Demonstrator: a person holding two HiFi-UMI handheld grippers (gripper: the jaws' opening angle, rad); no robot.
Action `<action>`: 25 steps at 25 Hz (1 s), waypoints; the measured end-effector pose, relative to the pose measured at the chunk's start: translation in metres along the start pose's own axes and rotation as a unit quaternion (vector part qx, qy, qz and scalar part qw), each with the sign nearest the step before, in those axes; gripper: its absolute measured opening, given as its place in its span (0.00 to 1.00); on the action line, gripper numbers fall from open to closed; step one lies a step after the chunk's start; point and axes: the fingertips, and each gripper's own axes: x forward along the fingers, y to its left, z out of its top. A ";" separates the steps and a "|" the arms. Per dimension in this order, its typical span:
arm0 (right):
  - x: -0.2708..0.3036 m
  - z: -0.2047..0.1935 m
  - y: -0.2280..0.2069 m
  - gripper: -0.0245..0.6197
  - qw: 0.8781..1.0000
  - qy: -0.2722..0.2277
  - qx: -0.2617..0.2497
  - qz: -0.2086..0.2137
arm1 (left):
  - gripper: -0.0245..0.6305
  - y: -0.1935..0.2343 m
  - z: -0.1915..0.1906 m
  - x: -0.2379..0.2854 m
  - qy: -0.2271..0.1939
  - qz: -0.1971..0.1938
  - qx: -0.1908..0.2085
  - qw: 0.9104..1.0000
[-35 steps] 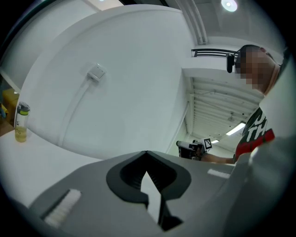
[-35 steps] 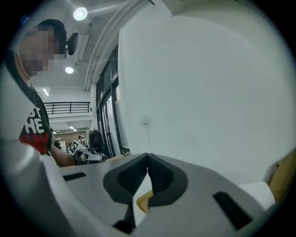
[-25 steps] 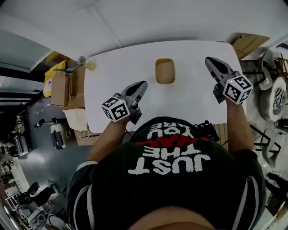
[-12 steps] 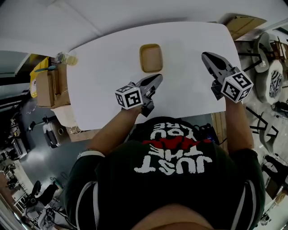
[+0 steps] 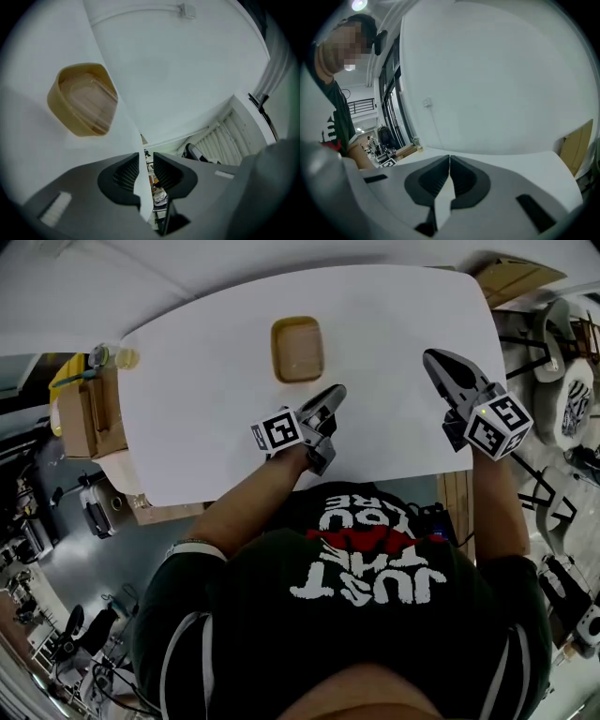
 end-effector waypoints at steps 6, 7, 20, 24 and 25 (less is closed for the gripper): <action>-0.002 -0.016 -0.003 0.05 1.000 0.010 0.011 0.001 | 0.29 0.025 0.009 0.010 -0.058 -0.002 -0.079 0.995; -0.003 -0.017 -0.004 0.05 1.000 0.011 0.011 0.001 | 0.29 0.030 0.011 0.011 -0.067 0.001 -0.086 0.994; -0.027 -0.031 -0.015 0.05 1.000 0.016 0.022 -0.009 | 0.32 0.048 0.024 0.025 -0.137 -0.008 -0.146 0.980; -0.031 -0.034 -0.015 0.05 1.000 0.018 0.022 -0.010 | 0.32 0.053 0.030 0.025 -0.156 -0.007 -0.154 0.976; -0.032 -0.035 -0.015 0.05 1.000 0.020 0.022 -0.010 | 0.32 0.054 0.032 0.026 -0.160 -0.008 -0.155 0.975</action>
